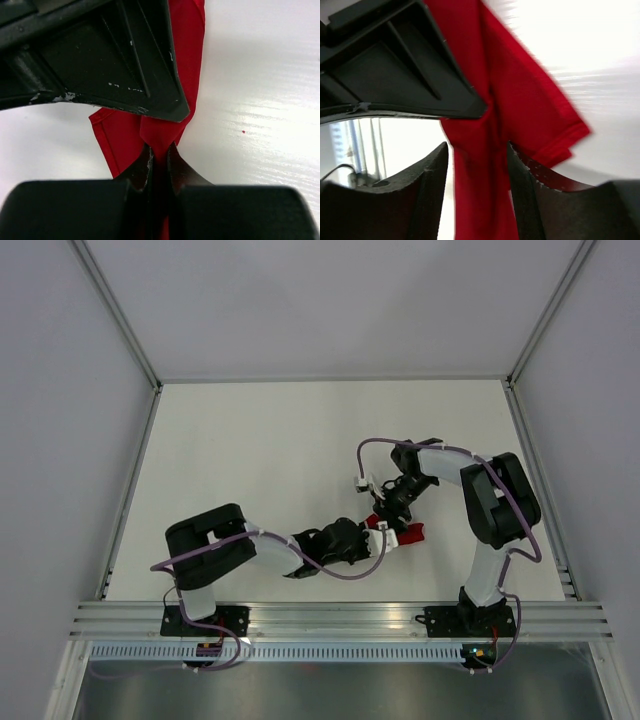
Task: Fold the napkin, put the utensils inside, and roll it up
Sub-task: Roll the napkin at the center of the board.
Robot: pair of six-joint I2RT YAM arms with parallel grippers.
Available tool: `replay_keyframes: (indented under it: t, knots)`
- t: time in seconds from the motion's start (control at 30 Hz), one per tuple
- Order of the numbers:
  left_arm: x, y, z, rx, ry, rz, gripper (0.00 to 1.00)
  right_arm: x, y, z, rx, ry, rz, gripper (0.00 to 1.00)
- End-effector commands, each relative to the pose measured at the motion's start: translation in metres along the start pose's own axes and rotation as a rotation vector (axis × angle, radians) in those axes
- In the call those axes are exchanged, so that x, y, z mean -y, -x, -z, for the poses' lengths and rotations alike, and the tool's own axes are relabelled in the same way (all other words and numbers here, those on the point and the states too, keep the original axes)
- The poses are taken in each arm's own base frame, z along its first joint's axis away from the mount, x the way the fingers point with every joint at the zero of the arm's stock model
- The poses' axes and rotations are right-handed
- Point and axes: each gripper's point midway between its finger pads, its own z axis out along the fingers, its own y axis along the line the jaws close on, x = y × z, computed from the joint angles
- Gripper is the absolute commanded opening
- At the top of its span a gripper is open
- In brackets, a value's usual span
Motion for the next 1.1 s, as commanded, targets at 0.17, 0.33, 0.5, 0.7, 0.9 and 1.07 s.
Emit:
replay_keyframes:
  t: [0.17, 0.33, 0.5, 0.7, 0.9, 1.07]
  knots:
    - [0.038, -0.044, 0.015, -0.161, -0.275, 0.312, 0.02, 0.040, 0.048, 0.059, 0.169, -0.343, 0.119, 0.61]
    - [0.037, -0.048, 0.014, -0.236, -0.351, 0.427, 0.02, 0.040, 0.056, 0.088, 0.290, -0.447, 0.122, 0.63]
    - [0.032, -0.054, 0.016, -0.288, -0.411, 0.550, 0.02, 0.017, 0.056, 0.100, 0.346, -0.510, 0.181, 0.64]
    - [0.033, -0.056, 0.016, -0.373, -0.509, 0.696, 0.02, -0.008, 0.028, 0.076, 0.338, -0.523, 0.282, 0.66]
    - [0.037, -0.070, 0.017, -0.448, -0.566, 0.781, 0.02, -0.007, 0.010, 0.063, 0.284, -0.680, 0.402, 0.71]
    - [0.036, -0.073, 0.016, -0.474, -0.612, 0.869, 0.02, -0.005, 0.006, 0.042, 0.221, -0.693, 0.464, 0.71]
